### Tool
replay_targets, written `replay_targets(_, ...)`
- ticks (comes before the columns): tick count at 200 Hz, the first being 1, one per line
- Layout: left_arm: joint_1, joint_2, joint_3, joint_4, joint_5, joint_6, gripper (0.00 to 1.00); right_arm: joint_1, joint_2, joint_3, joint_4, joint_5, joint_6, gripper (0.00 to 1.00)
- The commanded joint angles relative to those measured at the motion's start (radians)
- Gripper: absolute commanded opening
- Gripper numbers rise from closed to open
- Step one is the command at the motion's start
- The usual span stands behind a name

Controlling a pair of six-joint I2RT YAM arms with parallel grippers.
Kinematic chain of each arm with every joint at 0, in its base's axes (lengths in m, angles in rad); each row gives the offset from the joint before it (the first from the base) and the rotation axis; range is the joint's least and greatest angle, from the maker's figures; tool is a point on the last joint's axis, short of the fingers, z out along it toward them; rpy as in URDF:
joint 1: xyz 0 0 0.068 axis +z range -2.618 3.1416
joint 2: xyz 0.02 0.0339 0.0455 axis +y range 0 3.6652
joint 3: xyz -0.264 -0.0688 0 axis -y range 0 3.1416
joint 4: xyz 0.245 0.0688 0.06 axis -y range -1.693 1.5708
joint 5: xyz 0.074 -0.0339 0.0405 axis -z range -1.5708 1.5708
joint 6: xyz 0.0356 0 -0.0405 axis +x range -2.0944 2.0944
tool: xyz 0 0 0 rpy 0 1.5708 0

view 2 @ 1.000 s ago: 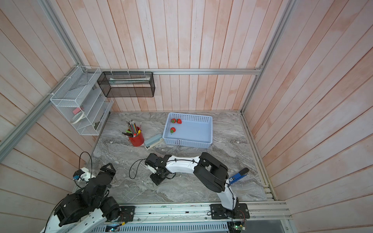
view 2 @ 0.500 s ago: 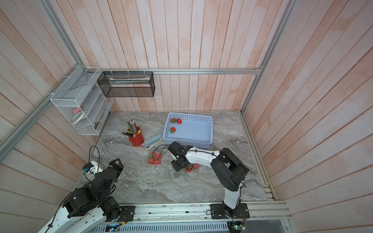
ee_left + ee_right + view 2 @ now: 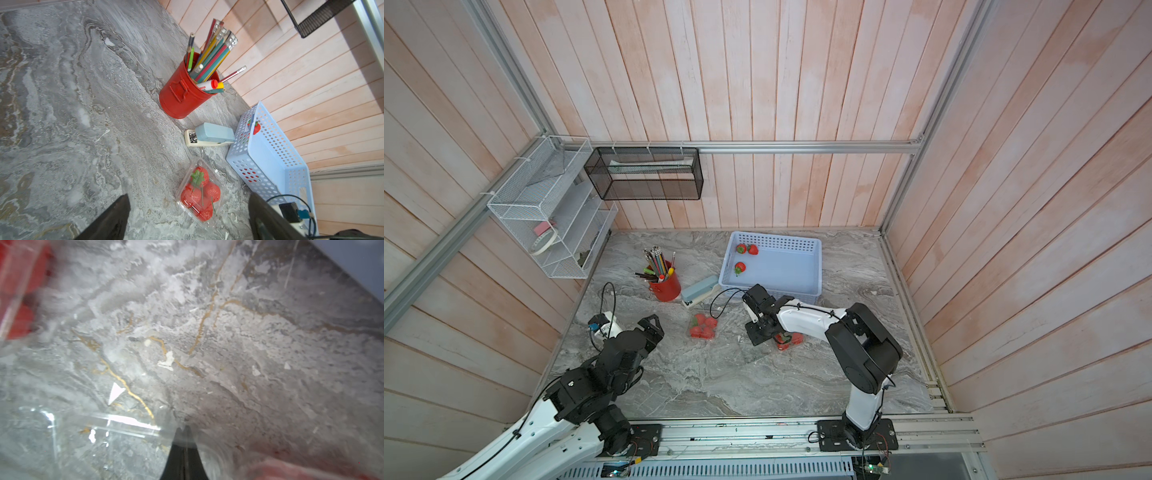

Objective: Pack strawberries into containers
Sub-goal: Move the packing box to the center of the board, then move the basket to the center of the board.

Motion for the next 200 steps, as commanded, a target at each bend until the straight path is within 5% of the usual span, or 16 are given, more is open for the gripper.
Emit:
replay_targets(1, 0.008, 0.055, 0.010, 0.140, 0.045, 0.084, 0.92, 0.000, -0.065, 0.014, 0.035, -0.080, 0.040, 0.05)
replay_targets(54, 0.068, 0.176, -0.009, 0.356, 0.151, 0.162, 0.93, -0.079, -0.165, 0.079, 0.050, -0.097, 0.075, 0.07)
replay_targets(98, 0.137, 0.351, 0.037, 0.509, 0.325, 0.249, 1.00, -0.209, -0.139, 0.182, 0.119, -0.024, 0.074, 0.22)
replay_targets(200, 0.243, 0.767, 0.266, 0.641, 0.659, 0.399, 1.00, -0.310, 0.376, 0.754, -0.164, -0.123, -0.044, 0.54)
